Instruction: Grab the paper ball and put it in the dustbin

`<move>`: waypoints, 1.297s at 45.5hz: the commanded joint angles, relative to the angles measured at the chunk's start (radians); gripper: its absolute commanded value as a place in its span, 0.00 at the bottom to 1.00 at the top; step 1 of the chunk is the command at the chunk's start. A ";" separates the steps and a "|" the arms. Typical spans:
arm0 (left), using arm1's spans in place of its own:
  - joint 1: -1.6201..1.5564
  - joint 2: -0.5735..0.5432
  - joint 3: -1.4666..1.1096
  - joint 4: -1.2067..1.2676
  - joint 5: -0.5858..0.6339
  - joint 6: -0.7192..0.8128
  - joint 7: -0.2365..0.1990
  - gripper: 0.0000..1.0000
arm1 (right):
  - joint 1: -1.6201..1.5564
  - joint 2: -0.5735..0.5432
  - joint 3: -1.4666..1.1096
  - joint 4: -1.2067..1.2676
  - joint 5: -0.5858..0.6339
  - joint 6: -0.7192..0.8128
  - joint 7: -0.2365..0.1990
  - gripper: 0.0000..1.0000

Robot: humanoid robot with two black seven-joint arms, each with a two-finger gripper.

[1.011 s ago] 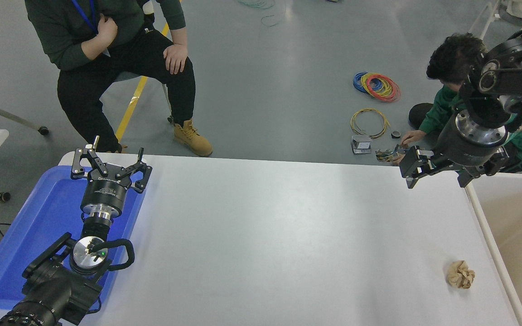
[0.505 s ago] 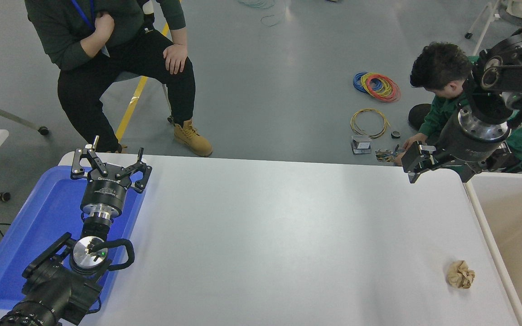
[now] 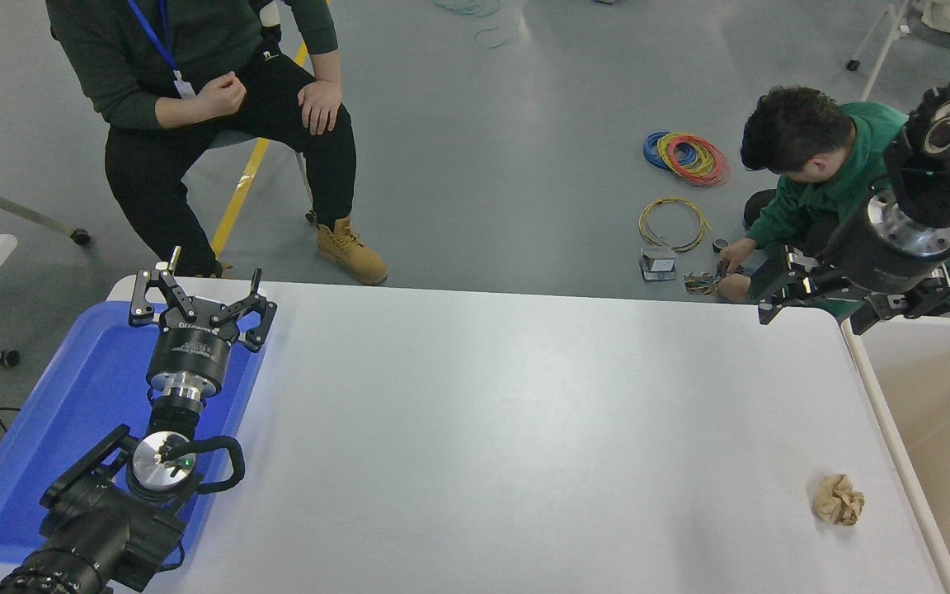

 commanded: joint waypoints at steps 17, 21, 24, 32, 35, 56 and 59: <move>0.000 0.000 0.000 0.000 0.000 0.000 0.000 1.00 | -0.054 -0.175 -0.083 -0.083 0.007 0.000 0.002 1.00; 0.000 0.000 0.001 0.000 0.000 0.000 -0.001 1.00 | -0.107 -0.178 -0.103 -0.088 -0.006 -0.049 0.002 1.00; 0.000 -0.001 0.001 0.000 0.000 0.001 0.000 1.00 | -0.153 -0.178 -0.095 -0.102 -0.008 -0.141 0.004 1.00; 0.000 0.000 0.001 0.000 0.000 0.000 0.000 1.00 | -0.233 -0.177 -0.049 -0.146 0.007 -0.267 0.007 1.00; 0.000 -0.001 0.001 0.000 0.000 0.000 0.000 1.00 | -0.253 -0.177 -0.016 -0.158 0.010 -0.288 0.007 1.00; 0.000 0.000 0.001 0.000 0.000 0.000 0.000 1.00 | -0.414 -0.163 0.011 -0.149 -0.010 -0.347 0.008 1.00; 0.000 0.000 0.000 0.000 0.000 0.000 -0.001 1.00 | -0.427 -0.152 0.011 -0.136 -0.022 -0.351 0.010 1.00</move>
